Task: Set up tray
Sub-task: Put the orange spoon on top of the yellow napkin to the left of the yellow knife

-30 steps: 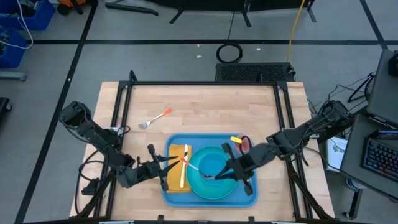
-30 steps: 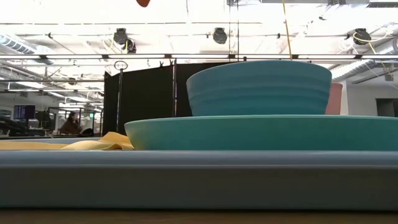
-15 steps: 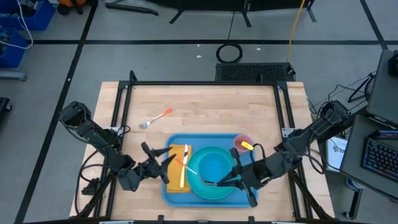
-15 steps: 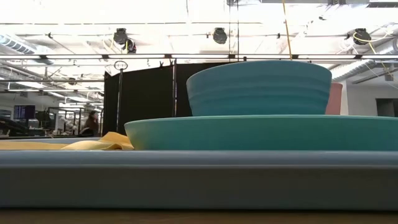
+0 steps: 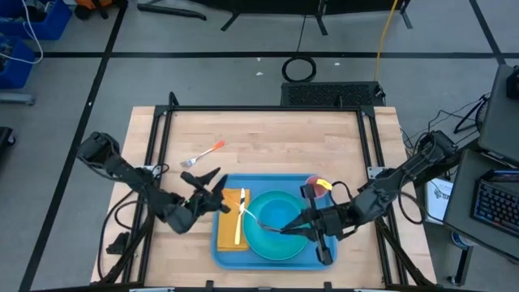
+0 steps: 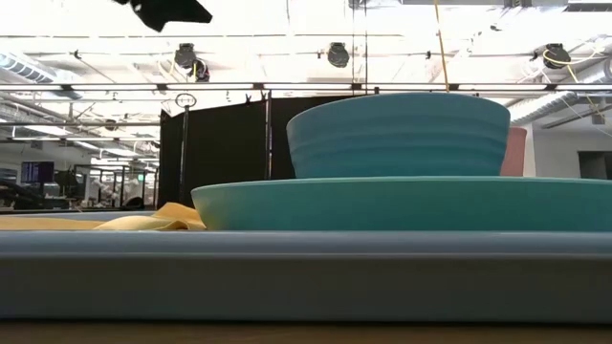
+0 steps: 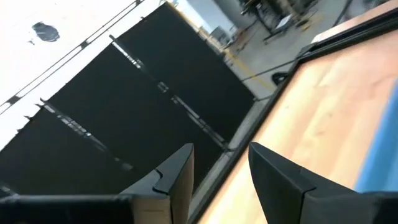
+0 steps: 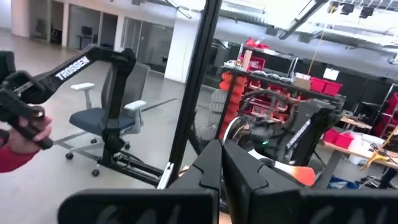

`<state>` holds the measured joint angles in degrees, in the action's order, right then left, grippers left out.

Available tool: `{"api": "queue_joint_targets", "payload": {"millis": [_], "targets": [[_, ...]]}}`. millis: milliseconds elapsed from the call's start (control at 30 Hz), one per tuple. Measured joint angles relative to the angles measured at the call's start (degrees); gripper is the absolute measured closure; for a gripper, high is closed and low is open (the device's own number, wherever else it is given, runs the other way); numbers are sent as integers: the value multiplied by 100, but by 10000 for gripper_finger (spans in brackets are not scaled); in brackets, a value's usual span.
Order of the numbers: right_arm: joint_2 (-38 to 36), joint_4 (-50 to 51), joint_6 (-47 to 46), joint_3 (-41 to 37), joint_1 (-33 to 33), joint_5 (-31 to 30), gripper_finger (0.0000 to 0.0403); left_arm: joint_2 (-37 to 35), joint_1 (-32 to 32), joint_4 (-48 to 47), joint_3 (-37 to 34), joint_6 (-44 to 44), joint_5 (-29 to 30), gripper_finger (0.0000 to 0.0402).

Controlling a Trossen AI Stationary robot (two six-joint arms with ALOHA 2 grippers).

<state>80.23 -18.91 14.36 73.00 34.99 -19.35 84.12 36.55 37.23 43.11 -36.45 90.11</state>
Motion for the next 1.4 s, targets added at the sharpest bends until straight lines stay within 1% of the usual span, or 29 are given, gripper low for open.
{"api": "queue_joint_targets", "payload": {"millis": [100,200,367,467,533,633,733,833,967,1100,1167,1267,1400], "targets": [[0,-71,-10,-92,-9,15,403,0,-186,13,229,-369,-2,243],[0,-402,-10,-232,-12,11,403,0,-201,5,450,-659,-2,249],[-59,-1116,115,-500,-12,13,403,0,-144,-11,731,-1256,-110,296],[-180,-1595,109,-687,-38,5,403,-2,-144,-11,820,-1346,-197,324],[-251,-1963,-26,-881,-55,-19,403,-1,-170,-13,854,-1305,-147,337],[-341,-2515,-109,-1291,-65,-167,403,-2,-253,-15,855,-1278,-112,344],[-501,-2857,-207,-1680,-128,-290,403,-4,-359,83,855,-1550,-195,345],[-693,-3193,-331,-1985,-221,-303,403,-7,-457,77,855,-1788,-392,333],[-862,-3500,-592,-2325,-312,-289,403,-7,-638,202,855,-2135,-784,290],[-990,-3795,-846,-2556,-416,-158,403,-7,-857,796,855,-2477,-1047,237],[-992,-3984,-955,-2663,-458,-136,403,-7,-988,1205,855,-2730,-1328,219],[-986,-4293,-982,-2776,-504,-133,403,-7,-1131,1754,855,-3205,-1752,204],[-990,-4592,-1070,-2794,-652,-108,403,-7,-1247,2042,855,-3745,-2564,206]]}}
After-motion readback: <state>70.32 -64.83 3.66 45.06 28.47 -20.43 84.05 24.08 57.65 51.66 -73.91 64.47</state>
